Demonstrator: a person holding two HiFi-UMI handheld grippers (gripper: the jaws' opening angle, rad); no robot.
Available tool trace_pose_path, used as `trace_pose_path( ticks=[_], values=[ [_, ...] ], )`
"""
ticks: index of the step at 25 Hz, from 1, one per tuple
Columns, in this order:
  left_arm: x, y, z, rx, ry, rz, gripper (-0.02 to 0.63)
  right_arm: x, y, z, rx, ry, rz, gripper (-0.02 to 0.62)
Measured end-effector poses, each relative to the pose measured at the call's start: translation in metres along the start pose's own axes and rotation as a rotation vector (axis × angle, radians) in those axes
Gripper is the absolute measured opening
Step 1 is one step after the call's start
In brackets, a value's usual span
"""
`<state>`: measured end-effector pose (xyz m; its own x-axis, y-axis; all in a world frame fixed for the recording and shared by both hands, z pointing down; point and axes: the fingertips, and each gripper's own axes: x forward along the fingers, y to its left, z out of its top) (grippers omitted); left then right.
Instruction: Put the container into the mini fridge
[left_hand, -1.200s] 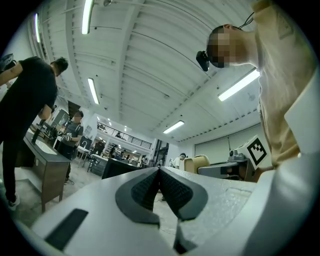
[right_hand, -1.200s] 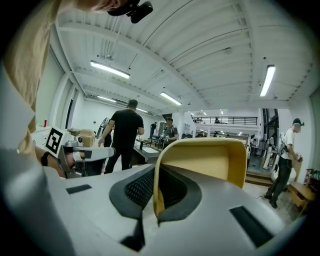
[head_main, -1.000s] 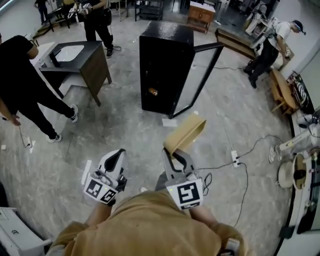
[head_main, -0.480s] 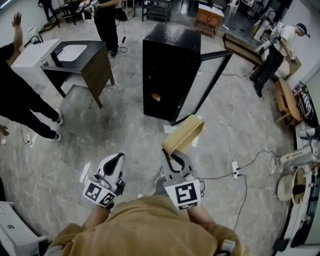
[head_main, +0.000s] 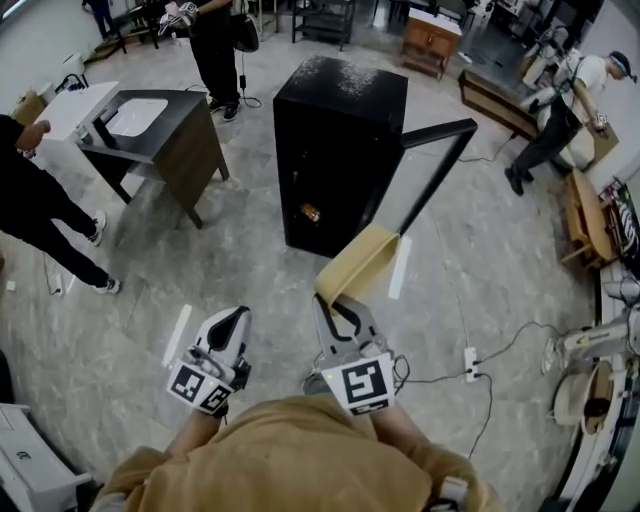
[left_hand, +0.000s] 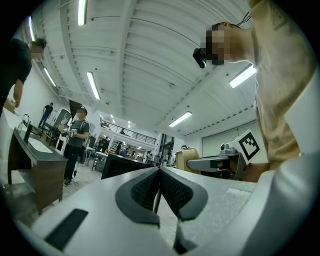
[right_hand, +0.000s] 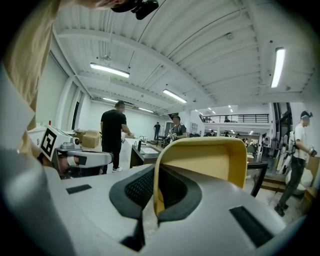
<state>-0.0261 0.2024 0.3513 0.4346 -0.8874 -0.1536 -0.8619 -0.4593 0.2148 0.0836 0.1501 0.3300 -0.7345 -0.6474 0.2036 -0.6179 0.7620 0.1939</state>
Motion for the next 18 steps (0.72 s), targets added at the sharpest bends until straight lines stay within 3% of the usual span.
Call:
trace_pose_path(
  ticks=[10,18],
  values=[
    [0.123,0.004,-0.009,0.036,0.008,0.003,0.002,0.036,-0.094,-0.026,0.05,0.013,0.064,0.003],
    [0.155,0.011,-0.013,0.097,0.033,0.036,0.002,0.063,-0.121,-0.033,0.057,0.009,0.128,0.003]
  ],
)
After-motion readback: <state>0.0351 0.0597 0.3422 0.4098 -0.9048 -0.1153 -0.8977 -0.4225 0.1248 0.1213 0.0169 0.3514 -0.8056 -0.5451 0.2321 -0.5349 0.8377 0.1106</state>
